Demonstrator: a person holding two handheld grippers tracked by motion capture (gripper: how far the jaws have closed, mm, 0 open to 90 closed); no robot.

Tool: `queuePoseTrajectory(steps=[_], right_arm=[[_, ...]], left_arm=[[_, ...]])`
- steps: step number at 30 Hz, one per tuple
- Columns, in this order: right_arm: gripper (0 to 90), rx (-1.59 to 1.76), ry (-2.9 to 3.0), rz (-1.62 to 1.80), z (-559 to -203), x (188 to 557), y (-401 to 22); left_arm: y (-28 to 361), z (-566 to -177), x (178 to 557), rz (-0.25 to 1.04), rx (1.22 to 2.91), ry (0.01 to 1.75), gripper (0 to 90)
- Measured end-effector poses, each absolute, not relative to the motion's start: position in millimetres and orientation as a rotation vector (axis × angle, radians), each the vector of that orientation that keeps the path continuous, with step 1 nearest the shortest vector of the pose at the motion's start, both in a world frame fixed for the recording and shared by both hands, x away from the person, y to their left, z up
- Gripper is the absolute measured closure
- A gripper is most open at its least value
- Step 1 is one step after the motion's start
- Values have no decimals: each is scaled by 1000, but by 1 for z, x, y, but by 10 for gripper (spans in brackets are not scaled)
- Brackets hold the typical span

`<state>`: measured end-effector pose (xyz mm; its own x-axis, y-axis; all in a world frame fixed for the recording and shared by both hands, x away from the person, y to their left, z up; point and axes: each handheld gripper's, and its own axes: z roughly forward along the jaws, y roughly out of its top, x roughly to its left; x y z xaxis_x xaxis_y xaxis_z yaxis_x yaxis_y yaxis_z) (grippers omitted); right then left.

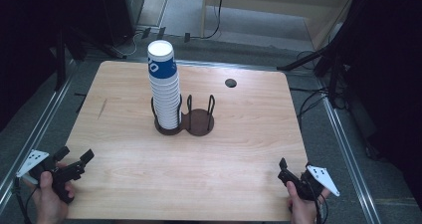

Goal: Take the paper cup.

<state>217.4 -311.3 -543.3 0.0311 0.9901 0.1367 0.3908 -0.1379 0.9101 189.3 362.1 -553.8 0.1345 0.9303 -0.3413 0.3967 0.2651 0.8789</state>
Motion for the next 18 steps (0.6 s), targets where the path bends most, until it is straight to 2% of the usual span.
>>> queuePoseTrajectory(steps=[3, 6, 11, 18], right_arm=[[131, 1610, 1401, 1085, -543, 216, -310], [144, 1635, 1373, 1060, -542, 218, -312], [145, 1600, 1367, 1045, -538, 217, -308], [96, 1506, 1409, 1158, -509, 216, -283]], left_arm=[[360, -554, 190, 632, 1334, 1455, 0], [359, -554, 191, 646, 1342, 1460, 0], [358, -554, 191, 655, 1353, 1461, 0], [356, -554, 191, 663, 1360, 1461, 0]])
